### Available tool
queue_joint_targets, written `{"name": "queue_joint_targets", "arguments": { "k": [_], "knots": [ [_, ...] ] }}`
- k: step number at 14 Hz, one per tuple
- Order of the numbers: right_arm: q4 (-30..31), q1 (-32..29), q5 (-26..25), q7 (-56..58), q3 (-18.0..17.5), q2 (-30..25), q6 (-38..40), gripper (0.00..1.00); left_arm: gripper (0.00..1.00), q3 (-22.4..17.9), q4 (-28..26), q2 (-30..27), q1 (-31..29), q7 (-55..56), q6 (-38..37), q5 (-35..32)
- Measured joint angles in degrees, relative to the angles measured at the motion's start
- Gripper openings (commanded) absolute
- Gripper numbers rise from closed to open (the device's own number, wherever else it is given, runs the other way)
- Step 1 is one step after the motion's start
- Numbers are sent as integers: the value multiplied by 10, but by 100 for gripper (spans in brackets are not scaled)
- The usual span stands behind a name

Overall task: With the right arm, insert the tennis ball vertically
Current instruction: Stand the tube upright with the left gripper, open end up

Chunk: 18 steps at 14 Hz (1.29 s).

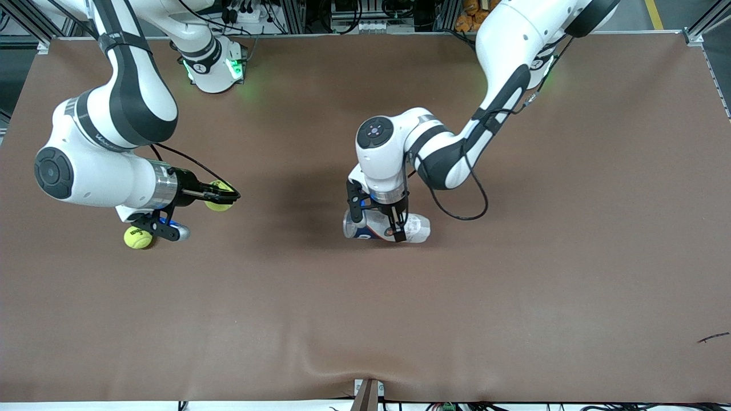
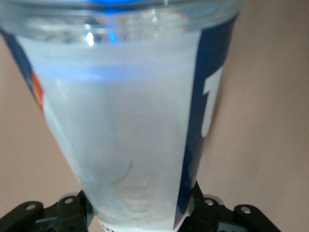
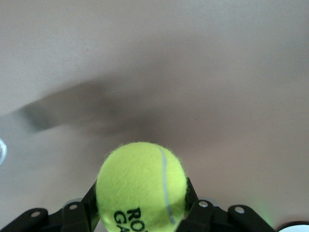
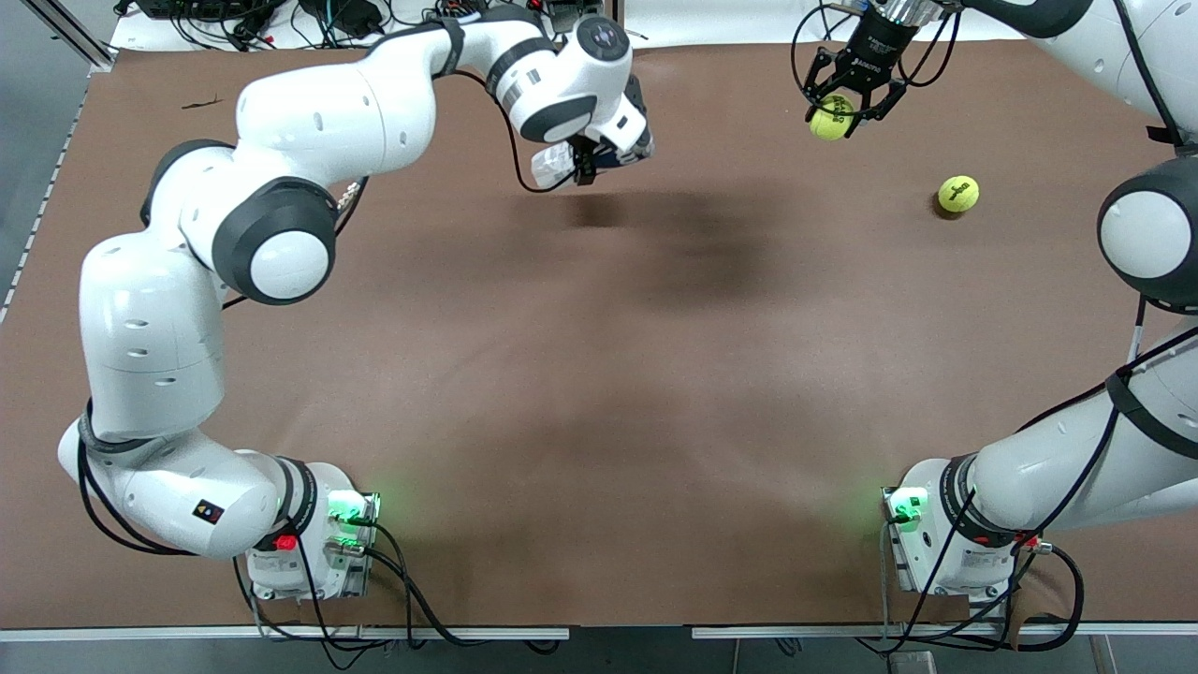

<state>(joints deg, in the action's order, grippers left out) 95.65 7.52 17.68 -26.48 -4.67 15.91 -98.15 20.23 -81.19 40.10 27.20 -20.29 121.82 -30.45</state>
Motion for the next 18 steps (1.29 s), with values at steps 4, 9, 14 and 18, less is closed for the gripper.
{"name": "queue_joint_targets", "arguments": {
  "k": [4, 9, 14, 18],
  "knots": [
    [0, 0, 0, 0, 0, 0, 0, 22, 74, 6, -2, -19, -20, 0, 49, 46],
    [0, 0, 0, 0, 0, 0, 0, 22, 74, 11, -38, -20, -37, 0, 159, 78],
    [0, 0, 0, 0, 0, 0, 0, 22, 74, 14, -86, -20, -50, 1, 298, 80],
    [0, 0, 0, 0, 0, 0, 0, 22, 73, 14, -132, -20, -63, 3, 430, 80]
  ]
}}
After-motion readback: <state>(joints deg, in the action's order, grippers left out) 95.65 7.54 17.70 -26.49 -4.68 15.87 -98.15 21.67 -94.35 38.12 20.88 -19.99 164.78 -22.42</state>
